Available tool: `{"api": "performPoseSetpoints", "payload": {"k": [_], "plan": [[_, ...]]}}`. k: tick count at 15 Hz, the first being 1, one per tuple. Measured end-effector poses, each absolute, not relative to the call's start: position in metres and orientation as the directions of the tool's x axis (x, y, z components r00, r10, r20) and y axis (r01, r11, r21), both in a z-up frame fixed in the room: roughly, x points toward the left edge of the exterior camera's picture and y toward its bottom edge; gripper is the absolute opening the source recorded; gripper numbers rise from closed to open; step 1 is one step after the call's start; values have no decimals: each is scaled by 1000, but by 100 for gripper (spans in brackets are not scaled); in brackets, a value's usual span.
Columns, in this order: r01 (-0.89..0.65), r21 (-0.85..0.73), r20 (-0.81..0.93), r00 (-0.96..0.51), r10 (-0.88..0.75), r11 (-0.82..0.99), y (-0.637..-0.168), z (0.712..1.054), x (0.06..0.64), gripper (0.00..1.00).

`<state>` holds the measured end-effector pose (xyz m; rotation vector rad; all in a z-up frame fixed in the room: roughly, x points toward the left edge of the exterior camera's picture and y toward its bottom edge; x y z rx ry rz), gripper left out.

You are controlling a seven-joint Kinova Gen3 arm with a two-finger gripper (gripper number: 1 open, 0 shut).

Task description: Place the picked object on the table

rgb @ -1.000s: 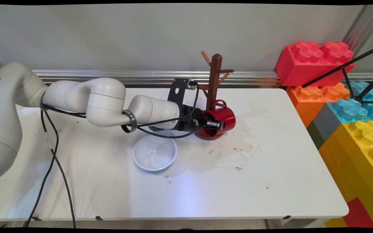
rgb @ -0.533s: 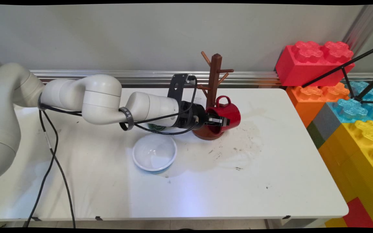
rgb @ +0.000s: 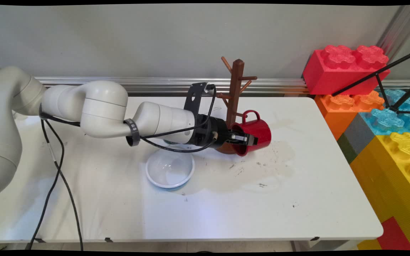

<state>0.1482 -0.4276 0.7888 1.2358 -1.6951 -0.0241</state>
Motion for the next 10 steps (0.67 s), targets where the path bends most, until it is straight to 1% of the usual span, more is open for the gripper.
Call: {"api": "performPoseSetpoints", "payload": {"k": [10], "plan": [[-636,532,686,-63,-725,559,-411,814,145,0]]}}
